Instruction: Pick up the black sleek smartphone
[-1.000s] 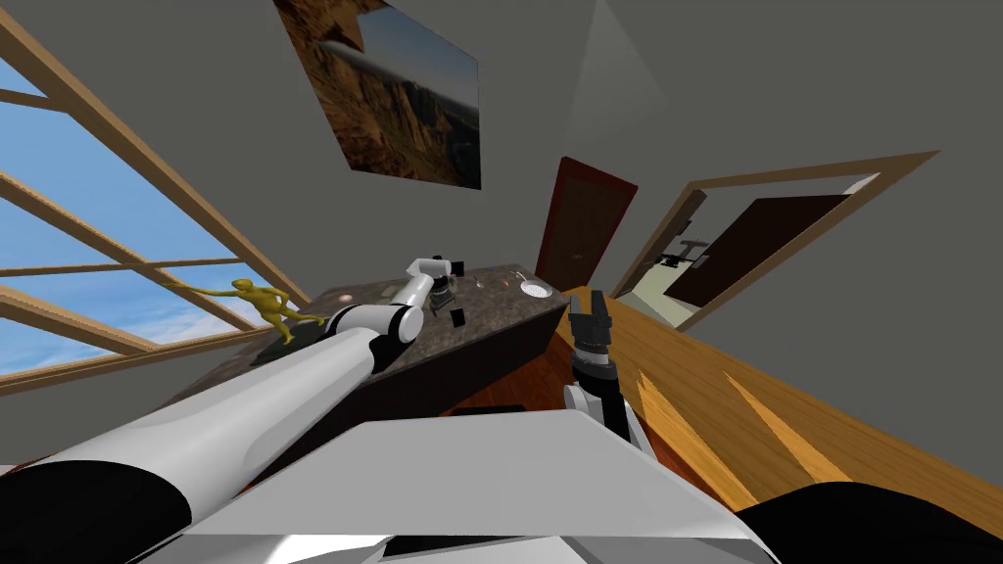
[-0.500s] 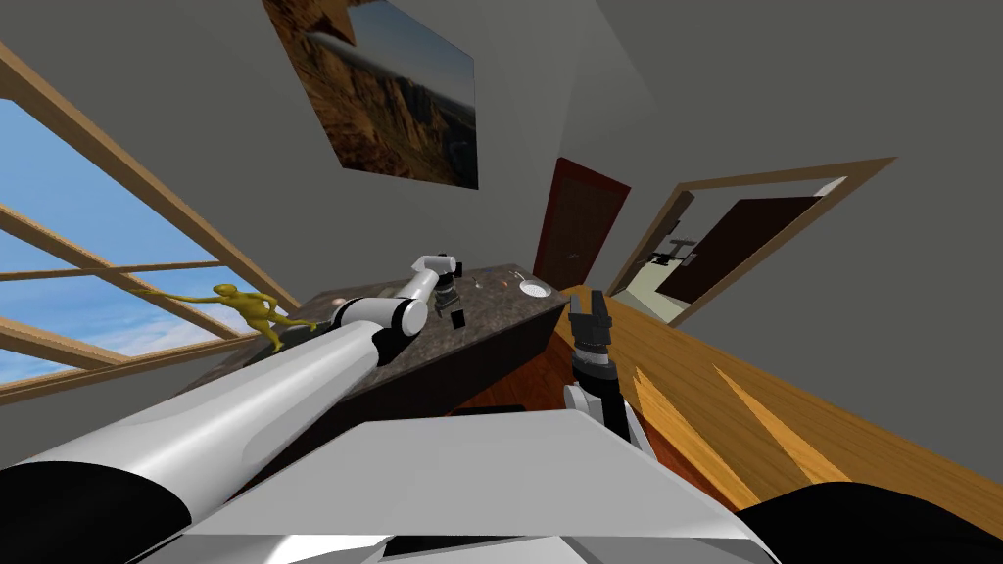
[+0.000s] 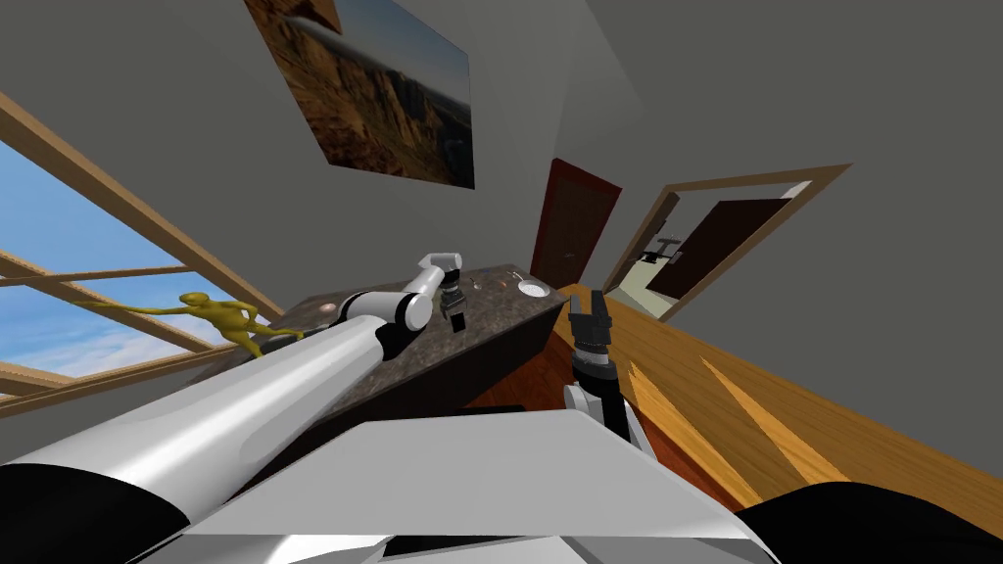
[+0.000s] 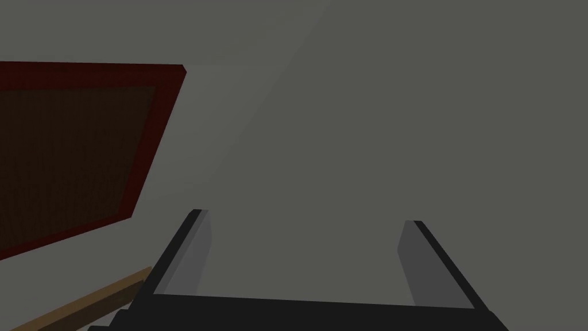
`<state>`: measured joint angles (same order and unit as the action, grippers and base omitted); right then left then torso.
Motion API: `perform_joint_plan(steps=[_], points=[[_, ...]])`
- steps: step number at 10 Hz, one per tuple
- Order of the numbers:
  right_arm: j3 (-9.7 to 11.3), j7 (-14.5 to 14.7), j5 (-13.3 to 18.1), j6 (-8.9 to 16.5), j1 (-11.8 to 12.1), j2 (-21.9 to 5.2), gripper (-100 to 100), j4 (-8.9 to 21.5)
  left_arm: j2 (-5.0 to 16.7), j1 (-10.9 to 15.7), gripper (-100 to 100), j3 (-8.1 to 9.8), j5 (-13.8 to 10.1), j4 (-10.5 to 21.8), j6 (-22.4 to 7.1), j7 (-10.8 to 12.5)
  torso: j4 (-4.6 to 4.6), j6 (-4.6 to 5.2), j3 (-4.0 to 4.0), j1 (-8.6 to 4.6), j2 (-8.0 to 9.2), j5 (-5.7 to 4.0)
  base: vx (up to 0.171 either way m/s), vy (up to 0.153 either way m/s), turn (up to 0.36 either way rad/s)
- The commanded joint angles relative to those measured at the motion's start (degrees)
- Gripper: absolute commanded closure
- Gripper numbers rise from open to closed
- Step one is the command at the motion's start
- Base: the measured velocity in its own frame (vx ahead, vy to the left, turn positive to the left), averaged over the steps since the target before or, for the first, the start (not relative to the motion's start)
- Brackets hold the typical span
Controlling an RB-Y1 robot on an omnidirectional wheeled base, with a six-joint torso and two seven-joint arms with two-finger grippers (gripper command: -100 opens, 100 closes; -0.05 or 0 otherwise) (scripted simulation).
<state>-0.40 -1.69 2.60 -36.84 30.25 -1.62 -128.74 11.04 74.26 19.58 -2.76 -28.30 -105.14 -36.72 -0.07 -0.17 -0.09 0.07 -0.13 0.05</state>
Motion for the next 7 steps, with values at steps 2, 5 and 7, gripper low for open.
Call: perform_joint_plan(steps=[2,5,7], points=[[0.0,0.0,0.0,0.0,0.0,0.0,0,0.0,-0.08,-0.15,0,0.0,0.0,-0.38,-0.43,0.01,0.01,0.0,0.03,-0.05,0.05,-0.01,0.004,0.005,-0.001],[0.0,0.0,0.0,0.0,-0.01,0.0,0,0.0,2.47,-1.59,-100,-2.08,-3.16,-1.06,-0.04,1.93,0.08,0.0,0.18,0.11,0.3,0.02,-0.041,0.046,-0.197],[0.0,0.0,0.0,0.0,-0.02,0.0,0,0.0,5.01,-3.04,-100,-4.16,-6.32,-0.17,0.31,3.85,0.06,0.04,0.14,0.07,0.24,0.0,-0.038,0.048,-0.278]])
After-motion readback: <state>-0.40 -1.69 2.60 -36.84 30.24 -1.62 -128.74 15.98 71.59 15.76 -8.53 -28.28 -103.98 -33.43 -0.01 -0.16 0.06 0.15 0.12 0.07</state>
